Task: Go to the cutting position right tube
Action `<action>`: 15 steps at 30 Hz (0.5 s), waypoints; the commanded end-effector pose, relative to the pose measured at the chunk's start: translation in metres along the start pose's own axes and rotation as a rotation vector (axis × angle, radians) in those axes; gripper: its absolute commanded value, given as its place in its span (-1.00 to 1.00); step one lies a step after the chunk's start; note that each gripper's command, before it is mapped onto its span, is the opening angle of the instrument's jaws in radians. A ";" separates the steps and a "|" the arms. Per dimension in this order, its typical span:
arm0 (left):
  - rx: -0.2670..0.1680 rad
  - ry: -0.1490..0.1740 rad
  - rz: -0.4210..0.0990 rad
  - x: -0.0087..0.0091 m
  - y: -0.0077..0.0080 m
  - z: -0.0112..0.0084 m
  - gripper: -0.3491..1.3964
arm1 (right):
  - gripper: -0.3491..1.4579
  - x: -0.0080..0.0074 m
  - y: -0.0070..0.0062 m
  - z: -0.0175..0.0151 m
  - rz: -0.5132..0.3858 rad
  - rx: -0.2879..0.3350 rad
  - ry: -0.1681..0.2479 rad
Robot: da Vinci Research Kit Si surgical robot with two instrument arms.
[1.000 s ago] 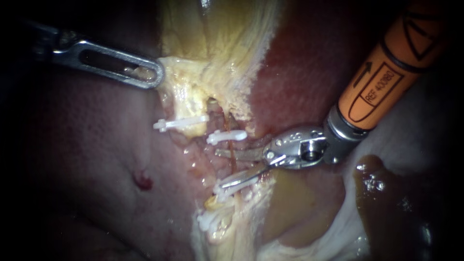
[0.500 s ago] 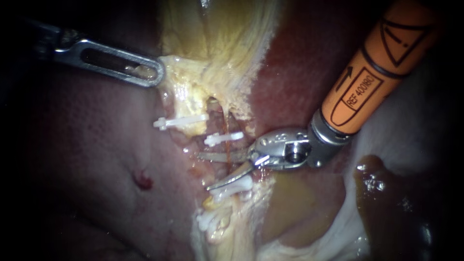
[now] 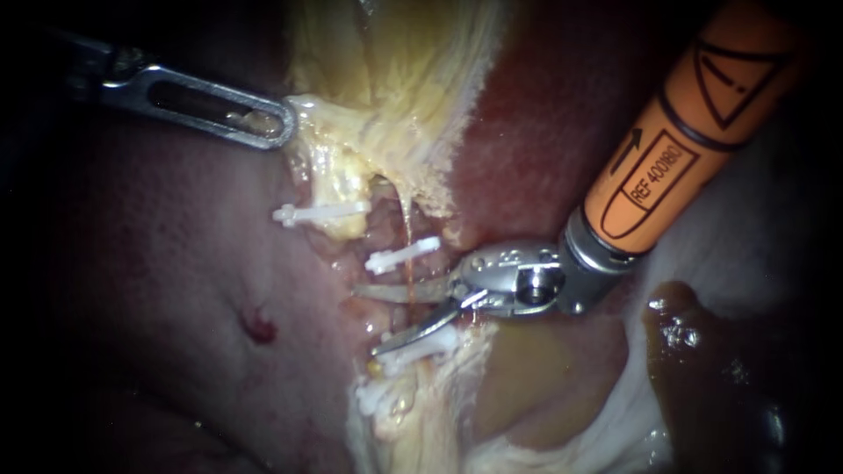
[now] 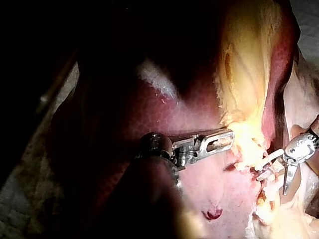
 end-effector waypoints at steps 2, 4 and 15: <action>-0.003 -0.002 -0.001 0.0001 -0.0002 0.0002 -1.00 | 0.83 -0.0001 0.0003 0.0004 0.001 -0.001 -0.001; -0.004 -0.002 -0.001 0.0001 -0.0003 0.0003 -1.00 | 0.83 0.0000 0.0007 0.0008 0.007 -0.007 0.000; -0.006 -0.004 -0.003 0.0001 -0.0008 0.0003 -1.00 | 0.83 -0.0007 0.0022 0.0026 0.026 -0.022 0.006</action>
